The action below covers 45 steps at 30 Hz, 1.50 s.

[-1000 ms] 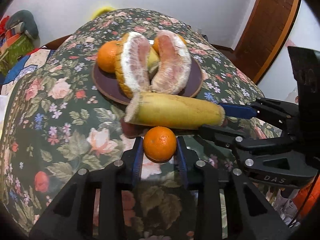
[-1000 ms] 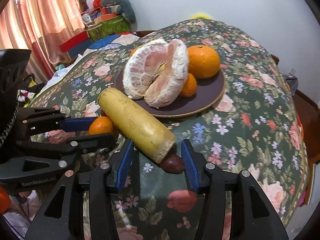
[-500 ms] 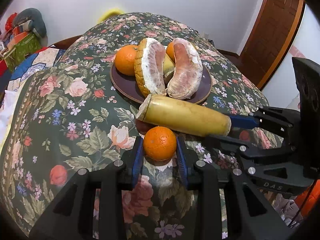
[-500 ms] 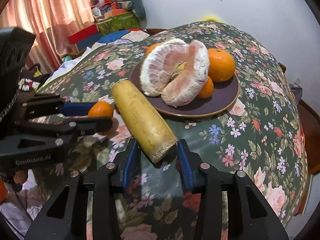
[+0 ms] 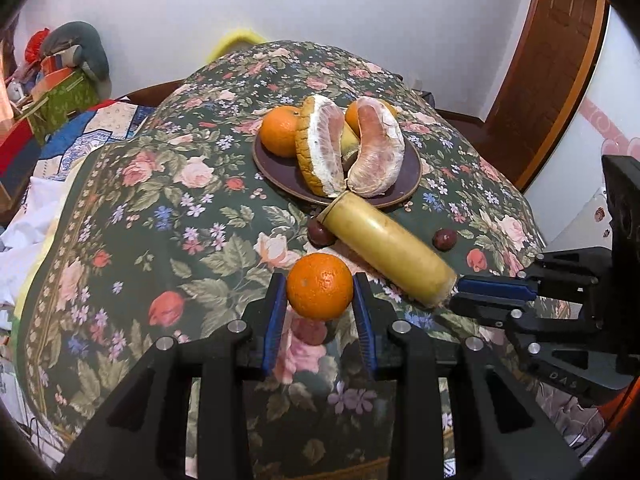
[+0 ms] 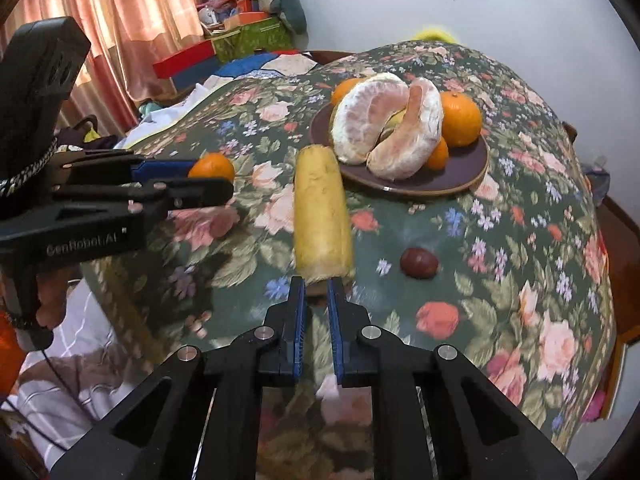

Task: Organize fruits
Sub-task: 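Grasp the banana with the right tool and lift it upright, then carry the banana onto the plate beside the pomelo and open the right tool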

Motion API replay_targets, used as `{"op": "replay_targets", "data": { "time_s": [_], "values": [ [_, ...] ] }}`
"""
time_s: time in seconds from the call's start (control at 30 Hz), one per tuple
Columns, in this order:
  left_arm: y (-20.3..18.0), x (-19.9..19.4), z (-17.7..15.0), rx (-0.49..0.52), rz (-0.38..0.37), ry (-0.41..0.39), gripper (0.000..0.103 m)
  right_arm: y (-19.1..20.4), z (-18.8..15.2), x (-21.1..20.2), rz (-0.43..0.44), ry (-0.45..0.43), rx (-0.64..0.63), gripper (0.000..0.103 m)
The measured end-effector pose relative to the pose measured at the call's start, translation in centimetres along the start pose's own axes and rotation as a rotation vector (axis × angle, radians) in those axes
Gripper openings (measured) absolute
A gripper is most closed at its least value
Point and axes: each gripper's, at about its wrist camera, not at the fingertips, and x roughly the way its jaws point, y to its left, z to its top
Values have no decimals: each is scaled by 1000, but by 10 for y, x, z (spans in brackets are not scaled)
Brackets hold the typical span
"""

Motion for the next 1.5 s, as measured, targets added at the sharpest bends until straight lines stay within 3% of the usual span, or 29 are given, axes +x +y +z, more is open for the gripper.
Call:
{"op": "replay_targets", "data": {
  "time_s": [0.13, 0.2, 0.27, 0.3, 0.73, 0.93, 1.17, 1.5],
  "values": [
    [4, -3, -3, -8, 7, -1, 33, 0, 3, -3, -34, -4, -5, 13],
    [6, -4, -4, -14, 6, -2, 33, -2, 9, -4, -33, -23, 10, 22],
    [9, -3, -5, -21, 7, -2, 33, -3, 15, -2, -53, -40, 11, 40],
    [11, -2, -5, -25, 6, -1, 33, -4, 18, 0, -63, -49, 10, 42],
    [26, 15, 6, -23, 33, 0, 33, -7, 51, 48, -33, 18, 9, 42],
    [28, 21, 9, -33, 28, 5, 33, -9, 52, 53, -29, 21, -1, 36],
    [23, 17, 14, -26, 22, -8, 33, -11, 51, 39, -31, -21, 13, 35],
    [16, 6, 34, -15, 21, -54, 33, -35, 52, -16, -47, -166, 107, 33]
  ]
}}
